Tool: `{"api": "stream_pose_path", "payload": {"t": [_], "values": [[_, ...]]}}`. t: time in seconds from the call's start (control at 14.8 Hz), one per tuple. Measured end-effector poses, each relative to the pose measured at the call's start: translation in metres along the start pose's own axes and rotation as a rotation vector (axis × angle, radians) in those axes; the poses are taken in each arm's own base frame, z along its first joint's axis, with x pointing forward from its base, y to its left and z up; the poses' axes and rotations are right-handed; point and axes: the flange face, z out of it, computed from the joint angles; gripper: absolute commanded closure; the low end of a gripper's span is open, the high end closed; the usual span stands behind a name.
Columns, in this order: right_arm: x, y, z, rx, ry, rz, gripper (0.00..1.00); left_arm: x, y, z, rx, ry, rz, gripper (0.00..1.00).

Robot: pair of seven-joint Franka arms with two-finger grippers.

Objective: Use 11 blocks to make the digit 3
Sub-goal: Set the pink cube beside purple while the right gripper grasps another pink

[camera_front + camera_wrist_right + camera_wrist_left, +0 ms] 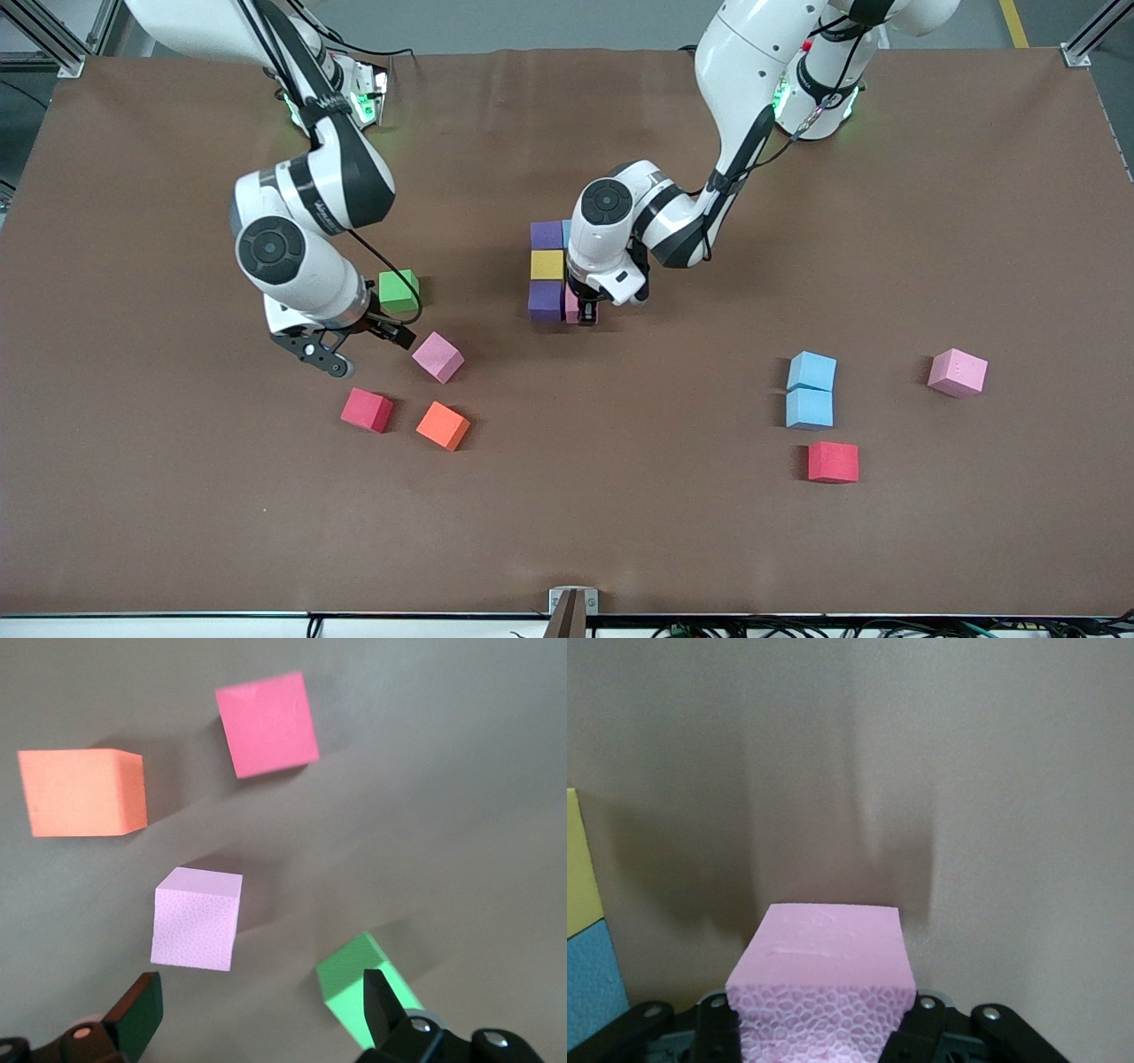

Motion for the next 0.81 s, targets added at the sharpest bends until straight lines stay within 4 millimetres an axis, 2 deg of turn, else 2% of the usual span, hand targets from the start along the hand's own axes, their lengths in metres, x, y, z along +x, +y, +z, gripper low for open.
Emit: {"api": "stream_pose_path", "payload": {"t": [0.34, 0.47, 0.74, 0.81], "values": [[-0.022, -0.027, 0.043, 0.024, 0.015, 0.084, 0.00, -0.002, -0.001, 0.000, 0.000, -0.001, 0.004, 0.92], [-0.024, -0.032, 0.055, 0.031, 0.020, 0.091, 0.00, -0.002, -0.001, 0.000, 0.000, -0.001, 0.004, 0.90], [-0.021, -0.037, 0.078, 0.047, 0.030, 0.115, 0.03, -0.002, -0.001, 0.000, -0.001, -0.002, 0.004, 0.78], [-0.022, -0.039, 0.085, 0.047, 0.030, 0.118, 0.03, -0.002, -0.001, 0.000, -0.001, -0.002, 0.004, 0.78]]}}
